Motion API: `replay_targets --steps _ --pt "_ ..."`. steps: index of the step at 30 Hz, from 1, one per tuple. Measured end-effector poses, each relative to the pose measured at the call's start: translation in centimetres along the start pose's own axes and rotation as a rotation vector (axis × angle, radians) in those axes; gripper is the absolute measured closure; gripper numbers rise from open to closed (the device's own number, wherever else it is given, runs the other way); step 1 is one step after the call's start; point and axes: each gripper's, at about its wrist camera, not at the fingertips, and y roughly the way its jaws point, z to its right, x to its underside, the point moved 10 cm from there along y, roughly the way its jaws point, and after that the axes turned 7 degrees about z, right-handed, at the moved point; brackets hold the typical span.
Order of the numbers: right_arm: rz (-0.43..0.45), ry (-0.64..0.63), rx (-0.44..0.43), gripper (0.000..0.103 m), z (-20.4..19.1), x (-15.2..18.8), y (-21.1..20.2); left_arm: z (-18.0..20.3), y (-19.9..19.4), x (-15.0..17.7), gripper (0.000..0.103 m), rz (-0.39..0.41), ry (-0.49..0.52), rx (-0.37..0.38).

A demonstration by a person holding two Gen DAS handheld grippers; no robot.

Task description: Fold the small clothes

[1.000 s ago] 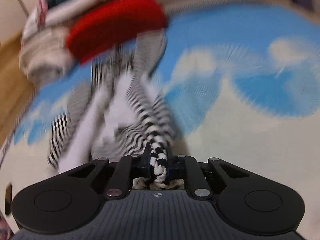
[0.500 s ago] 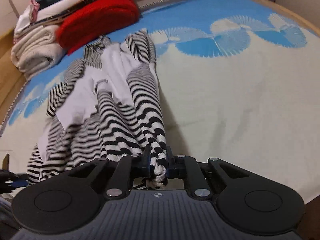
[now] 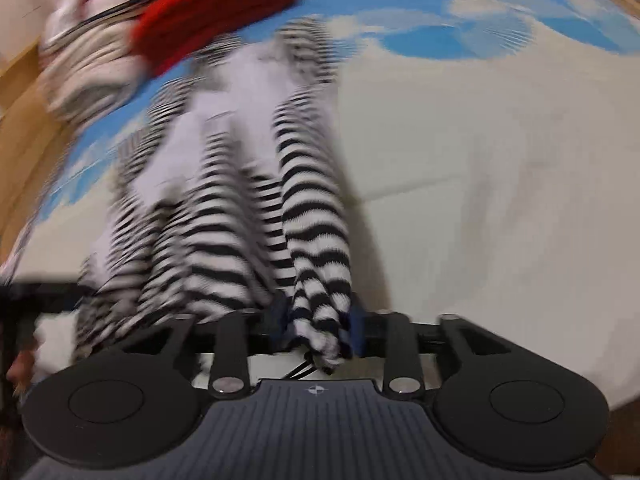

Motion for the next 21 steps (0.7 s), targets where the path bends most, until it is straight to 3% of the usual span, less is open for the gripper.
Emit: replay_targets --steps 3,6,10,15,16,18,20,21 --pt "0.065 0.046 0.051 0.053 1.5 -2.2 -0.2 -2.5 -1.7 -4.9 0.008 0.108 0.015 -0.049" --pt "0.107 0.046 0.046 0.051 1.1 -5.4 0.5 -1.9 -1.4 -10.9 0.006 0.176 0.011 -0.01" --pt "0.125 0.052 0.041 0.051 -1.1 -12.0 4.4 0.7 3.7 -16.9 0.006 0.181 0.057 -0.012" --pt "0.133 0.042 0.052 0.045 -3.8 -22.2 13.5 1.1 10.8 -19.8 0.008 0.116 0.057 -0.061" --pt "0.128 0.061 0.058 0.044 -4.2 -23.7 15.6 0.4 11.6 -19.9 0.015 0.125 0.052 -0.081" --pt "0.097 0.077 0.073 0.036 -5.1 -25.7 20.6 -1.4 12.0 -20.2 0.09 0.157 0.047 -0.142" --pt "0.053 0.058 0.116 0.036 -5.5 -25.9 24.5 -4.4 11.0 -20.9 0.093 0.196 -0.019 -0.147" --pt "0.014 0.05 0.152 0.048 -5.4 -25.3 26.3 -7.0 10.1 -21.5 0.095 0.224 -0.046 -0.211"
